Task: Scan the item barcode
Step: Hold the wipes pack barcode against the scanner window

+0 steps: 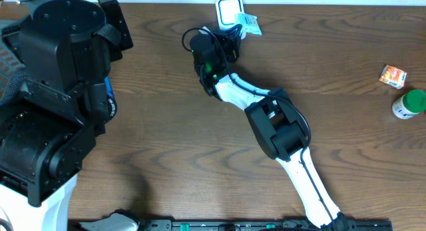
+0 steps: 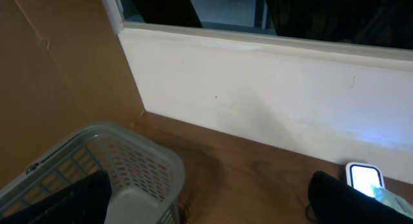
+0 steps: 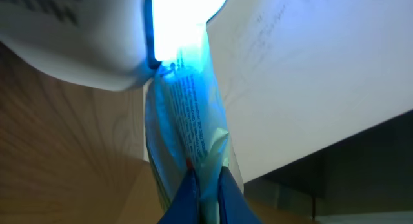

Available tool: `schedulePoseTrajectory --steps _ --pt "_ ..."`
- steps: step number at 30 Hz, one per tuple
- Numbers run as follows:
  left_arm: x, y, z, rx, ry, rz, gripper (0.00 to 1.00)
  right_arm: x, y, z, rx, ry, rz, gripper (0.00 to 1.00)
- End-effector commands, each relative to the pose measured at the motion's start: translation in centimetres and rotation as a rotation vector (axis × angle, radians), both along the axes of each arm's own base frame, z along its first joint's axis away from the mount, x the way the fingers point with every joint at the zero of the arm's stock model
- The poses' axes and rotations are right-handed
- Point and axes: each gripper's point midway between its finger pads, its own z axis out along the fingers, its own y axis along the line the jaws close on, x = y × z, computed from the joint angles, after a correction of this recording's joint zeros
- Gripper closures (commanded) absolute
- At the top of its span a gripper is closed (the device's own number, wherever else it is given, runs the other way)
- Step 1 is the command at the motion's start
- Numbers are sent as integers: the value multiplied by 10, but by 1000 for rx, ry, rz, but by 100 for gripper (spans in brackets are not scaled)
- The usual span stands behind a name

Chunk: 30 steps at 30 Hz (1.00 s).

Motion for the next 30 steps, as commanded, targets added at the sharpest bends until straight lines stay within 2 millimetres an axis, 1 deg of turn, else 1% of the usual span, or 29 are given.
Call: schedulePoseTrajectory --steps 1,5,9,12,22,30 --pt "-5 5 4 -15 -16 15 2 0 12 -6 -16 17 36 99" --pt "-5 5 4 -15 -16 15 2 -1 13 -6 -18 19 38 99" --pt "-5 5 4 -15 -16 15 2 -3 13 -15 -41 63 41 99" --pt "-5 5 4 -14 -16 15 2 -2 13 -18 -40 74 49 99" --pt "-5 5 4 -15 -16 15 2 1 24 -22 -35 91 113 99" --pt "-5 5 4 -15 -16 15 2 4 20 -27 -46 117 115 99"
